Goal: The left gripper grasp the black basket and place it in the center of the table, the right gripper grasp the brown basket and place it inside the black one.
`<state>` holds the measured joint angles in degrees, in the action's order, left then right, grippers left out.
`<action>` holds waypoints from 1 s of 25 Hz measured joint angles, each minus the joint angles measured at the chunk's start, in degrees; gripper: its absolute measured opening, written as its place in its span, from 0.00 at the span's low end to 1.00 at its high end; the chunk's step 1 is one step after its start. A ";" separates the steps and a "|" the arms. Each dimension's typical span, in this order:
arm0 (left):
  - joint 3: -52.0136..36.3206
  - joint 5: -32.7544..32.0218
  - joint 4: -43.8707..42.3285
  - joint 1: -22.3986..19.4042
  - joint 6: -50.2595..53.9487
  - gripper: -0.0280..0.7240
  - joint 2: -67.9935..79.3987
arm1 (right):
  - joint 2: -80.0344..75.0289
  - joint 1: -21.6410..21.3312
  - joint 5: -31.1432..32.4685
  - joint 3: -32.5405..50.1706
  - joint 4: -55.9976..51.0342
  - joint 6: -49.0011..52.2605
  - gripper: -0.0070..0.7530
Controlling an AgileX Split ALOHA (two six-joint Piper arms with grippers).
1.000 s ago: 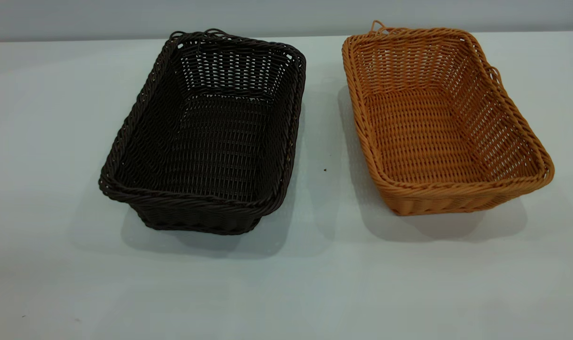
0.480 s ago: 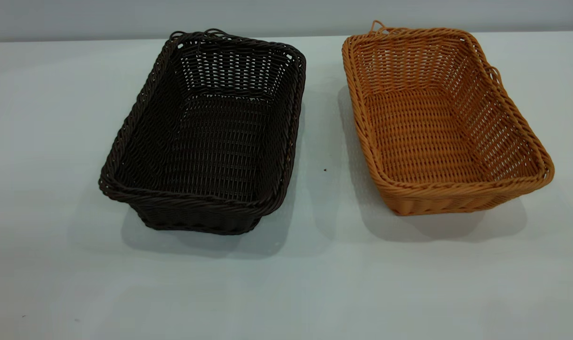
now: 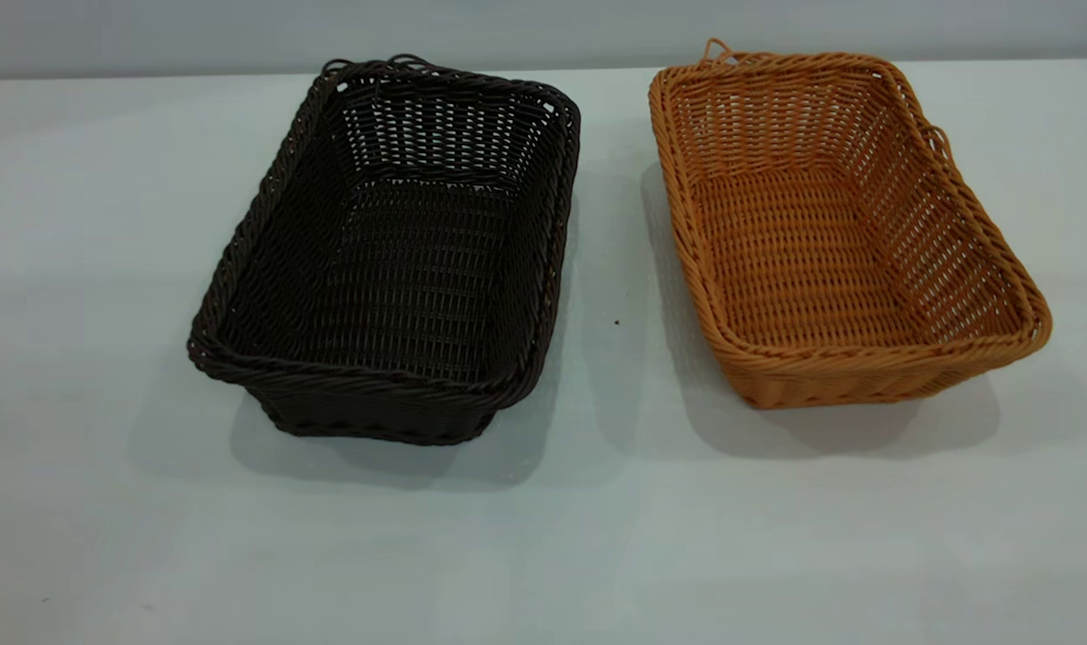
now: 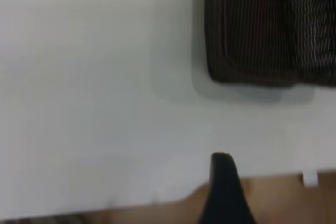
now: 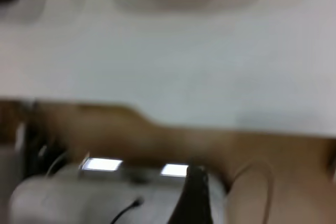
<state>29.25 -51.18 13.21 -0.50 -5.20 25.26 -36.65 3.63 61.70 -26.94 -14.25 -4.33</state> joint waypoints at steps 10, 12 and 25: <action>5.55 11.68 9.18 0.00 -17.92 0.75 26.71 | -30.19 0.00 -14.00 -1.26 -29.06 -14.47 0.79; 7.27 13.80 10.37 0.00 -19.72 0.75 31.44 | -35.64 0.00 -15.08 -1.26 -36.75 -18.18 0.79; 17.46 17.72 14.77 0.00 -22.08 0.75 54.24 | -67.26 0.83 -16.96 -2.04 -86.36 -27.22 0.79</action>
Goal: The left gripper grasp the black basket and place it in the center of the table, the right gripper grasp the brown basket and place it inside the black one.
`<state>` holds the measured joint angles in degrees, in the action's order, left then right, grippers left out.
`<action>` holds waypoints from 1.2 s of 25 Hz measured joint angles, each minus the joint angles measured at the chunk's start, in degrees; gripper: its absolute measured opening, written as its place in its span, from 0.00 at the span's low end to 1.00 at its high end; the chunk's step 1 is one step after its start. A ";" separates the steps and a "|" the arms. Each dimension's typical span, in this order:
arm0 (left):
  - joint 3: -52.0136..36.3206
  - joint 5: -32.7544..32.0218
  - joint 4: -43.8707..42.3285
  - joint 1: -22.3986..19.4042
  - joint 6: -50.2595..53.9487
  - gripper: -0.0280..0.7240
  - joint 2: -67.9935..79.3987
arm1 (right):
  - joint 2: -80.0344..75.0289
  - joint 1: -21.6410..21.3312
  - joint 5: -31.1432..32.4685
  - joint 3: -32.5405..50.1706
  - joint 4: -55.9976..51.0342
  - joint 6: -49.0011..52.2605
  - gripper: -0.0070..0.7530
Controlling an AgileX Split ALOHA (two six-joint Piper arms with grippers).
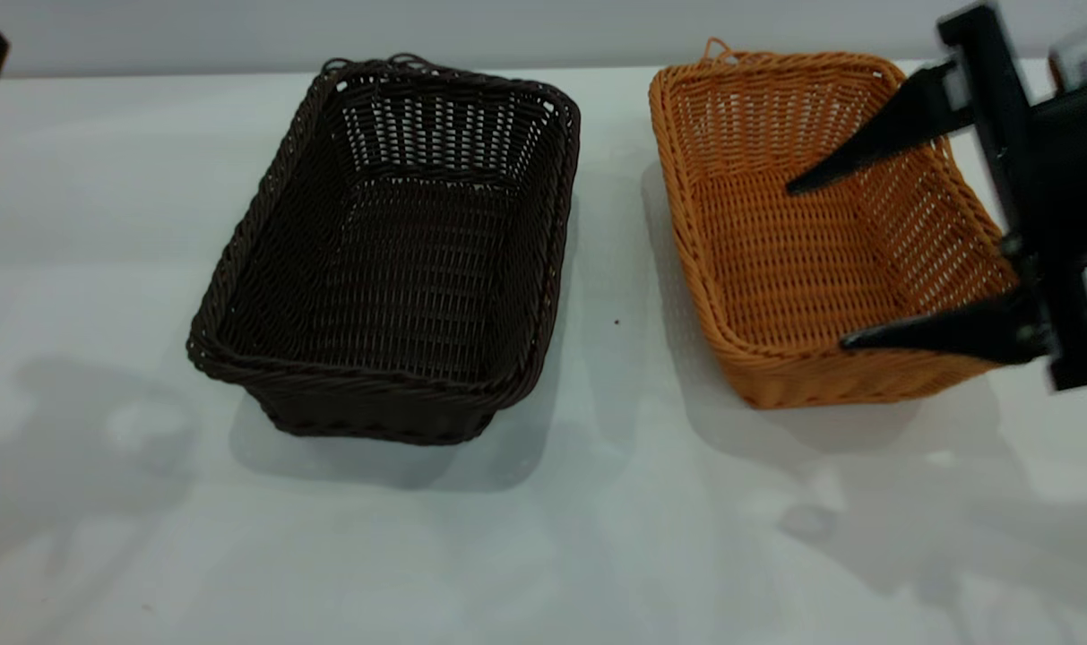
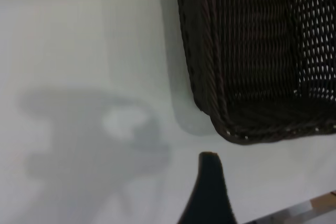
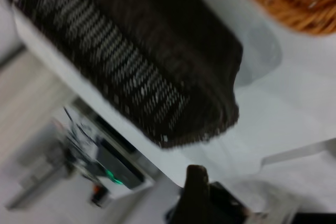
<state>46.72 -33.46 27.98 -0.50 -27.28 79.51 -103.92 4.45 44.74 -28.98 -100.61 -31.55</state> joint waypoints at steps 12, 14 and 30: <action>2.15 1.42 1.61 0.00 -0.23 0.75 8.06 | -11.73 9.15 -19.00 -9.88 -2.94 12.97 0.77; 2.62 1.66 1.63 0.00 -0.72 0.75 9.54 | -11.96 9.84 -23.17 -11.41 -3.13 14.86 0.77; 22.43 3.04 1.68 6.74 -1.21 0.75 34.72 | -16.43 9.83 -33.24 -12.75 -3.78 21.97 0.75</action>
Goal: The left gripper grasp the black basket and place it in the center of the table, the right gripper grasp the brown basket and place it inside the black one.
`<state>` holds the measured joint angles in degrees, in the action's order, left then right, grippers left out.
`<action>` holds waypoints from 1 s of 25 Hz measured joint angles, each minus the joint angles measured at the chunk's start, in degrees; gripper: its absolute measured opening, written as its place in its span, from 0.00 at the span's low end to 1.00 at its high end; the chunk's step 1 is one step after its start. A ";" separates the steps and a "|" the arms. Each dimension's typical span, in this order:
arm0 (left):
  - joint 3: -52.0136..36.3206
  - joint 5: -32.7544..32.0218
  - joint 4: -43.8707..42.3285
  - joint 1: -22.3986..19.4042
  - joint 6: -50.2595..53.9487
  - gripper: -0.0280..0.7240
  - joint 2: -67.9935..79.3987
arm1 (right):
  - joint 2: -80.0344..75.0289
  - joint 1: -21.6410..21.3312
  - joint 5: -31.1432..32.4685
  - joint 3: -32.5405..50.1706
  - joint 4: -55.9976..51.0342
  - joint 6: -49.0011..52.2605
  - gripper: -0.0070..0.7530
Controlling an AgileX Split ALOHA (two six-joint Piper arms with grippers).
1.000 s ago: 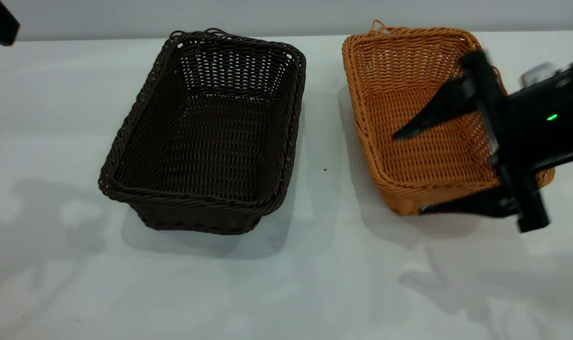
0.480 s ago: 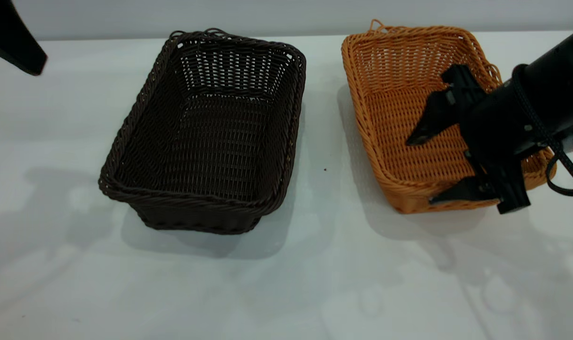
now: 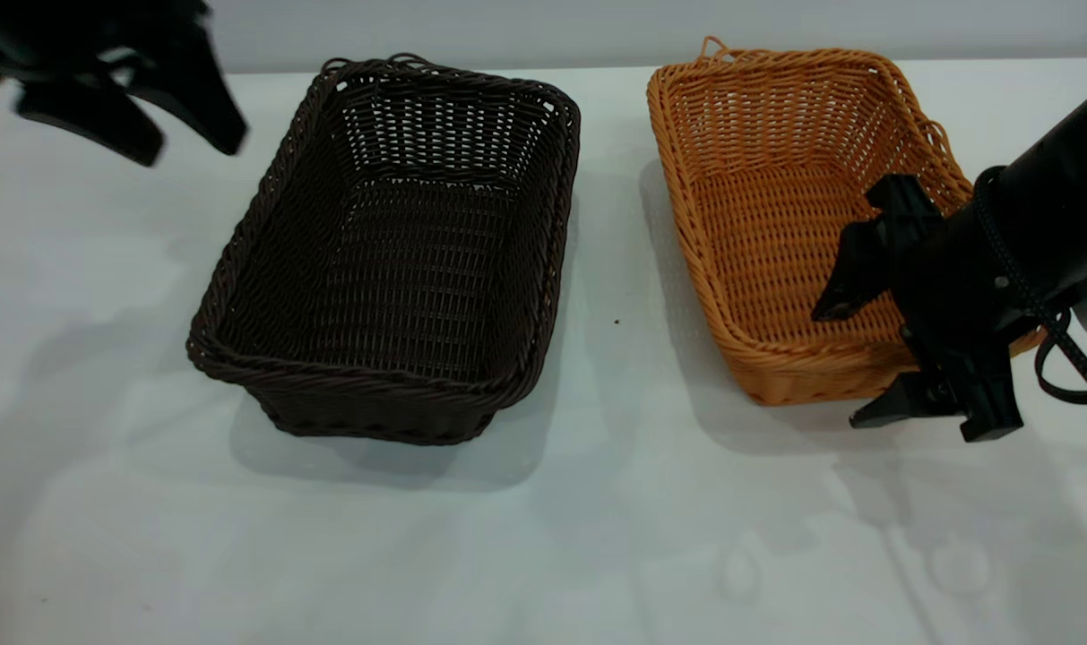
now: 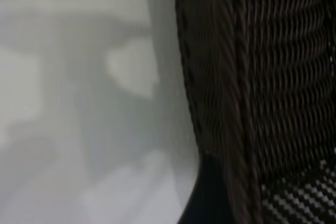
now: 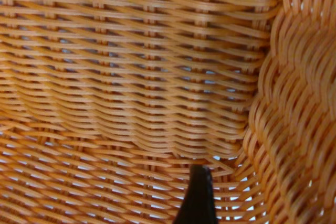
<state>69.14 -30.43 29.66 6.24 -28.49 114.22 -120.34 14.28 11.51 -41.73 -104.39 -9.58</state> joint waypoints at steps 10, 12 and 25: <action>8.47 1.96 0.06 3.28 -0.18 0.75 12.17 | -0.05 0.00 -1.45 -0.06 0.00 0.11 0.73; 9.42 2.53 0.20 4.17 -0.18 0.75 14.21 | -0.17 0.00 -1.86 -0.06 0.00 0.11 0.72; 9.78 7.85 -7.44 4.73 0.23 0.16 18.00 | -2.09 0.00 -2.34 -4.15 -0.62 -4.85 0.12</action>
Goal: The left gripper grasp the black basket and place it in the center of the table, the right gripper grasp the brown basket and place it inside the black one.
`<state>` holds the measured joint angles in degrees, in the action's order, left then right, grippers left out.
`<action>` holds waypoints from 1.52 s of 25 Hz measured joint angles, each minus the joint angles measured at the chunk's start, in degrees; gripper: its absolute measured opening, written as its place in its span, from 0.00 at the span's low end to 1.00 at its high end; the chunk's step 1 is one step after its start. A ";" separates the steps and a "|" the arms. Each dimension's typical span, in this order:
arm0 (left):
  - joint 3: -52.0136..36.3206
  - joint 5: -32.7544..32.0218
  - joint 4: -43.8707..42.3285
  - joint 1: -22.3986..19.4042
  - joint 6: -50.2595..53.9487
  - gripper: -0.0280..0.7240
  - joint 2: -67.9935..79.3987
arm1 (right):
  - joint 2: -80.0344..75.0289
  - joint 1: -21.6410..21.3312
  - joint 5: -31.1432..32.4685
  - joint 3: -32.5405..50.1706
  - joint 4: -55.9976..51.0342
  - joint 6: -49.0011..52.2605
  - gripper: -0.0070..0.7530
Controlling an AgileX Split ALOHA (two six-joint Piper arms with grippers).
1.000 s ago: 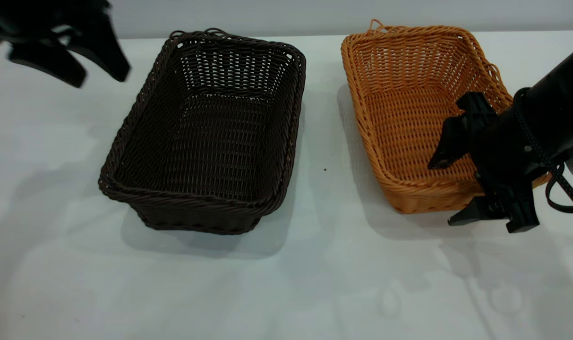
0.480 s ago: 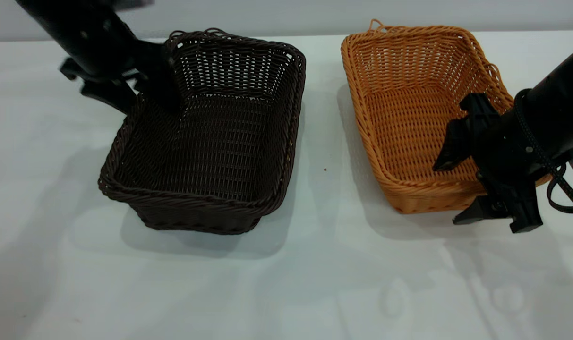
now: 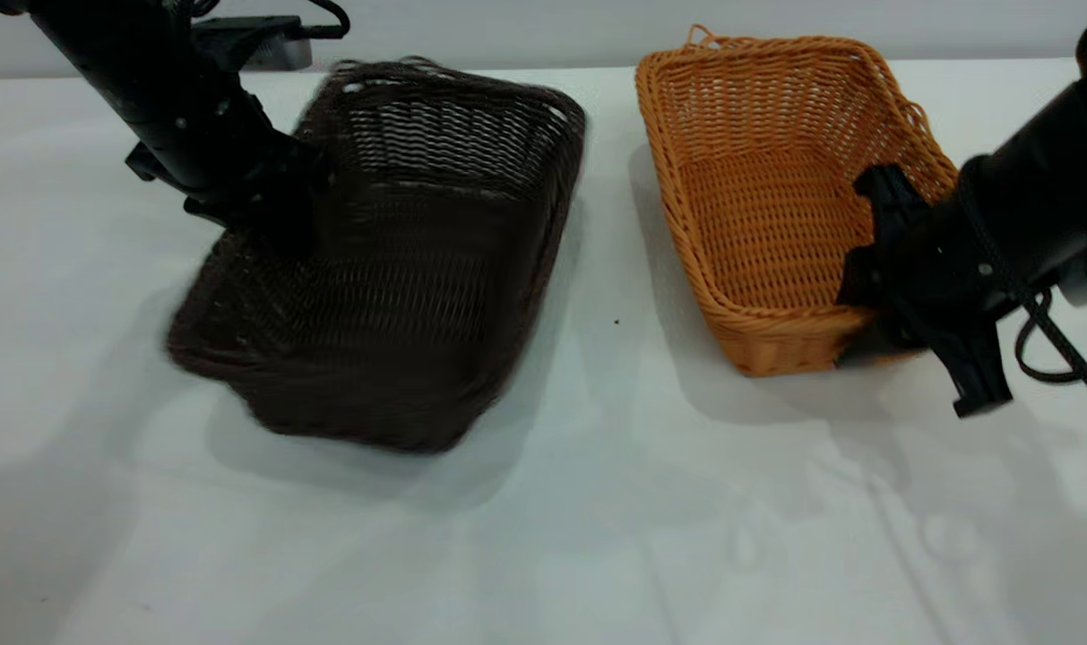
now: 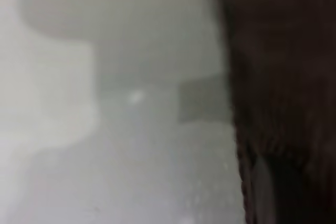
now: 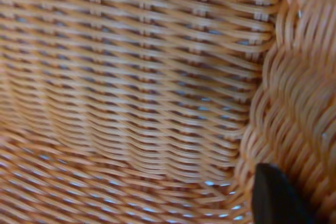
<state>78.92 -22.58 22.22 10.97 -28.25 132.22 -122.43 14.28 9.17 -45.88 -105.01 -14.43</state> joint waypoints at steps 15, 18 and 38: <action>0.25 6.07 -25.02 0.34 -3.85 0.14 -0.18 | -0.74 -9.08 19.57 -20.22 26.30 -8.23 0.09; 0.25 9.06 -25.78 0.96 -8.65 0.14 -0.12 | -0.74 -11.98 27.69 -25.81 41.15 -2.02 0.09; 0.48 29.77 -35.01 15.52 -26.61 0.14 4.40 | -0.80 -20.00 53.47 -49.69 60.02 7.69 0.09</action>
<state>79.40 7.19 -12.79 26.49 -54.86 136.62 -123.23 -5.72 62.64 -95.56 -44.99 -6.74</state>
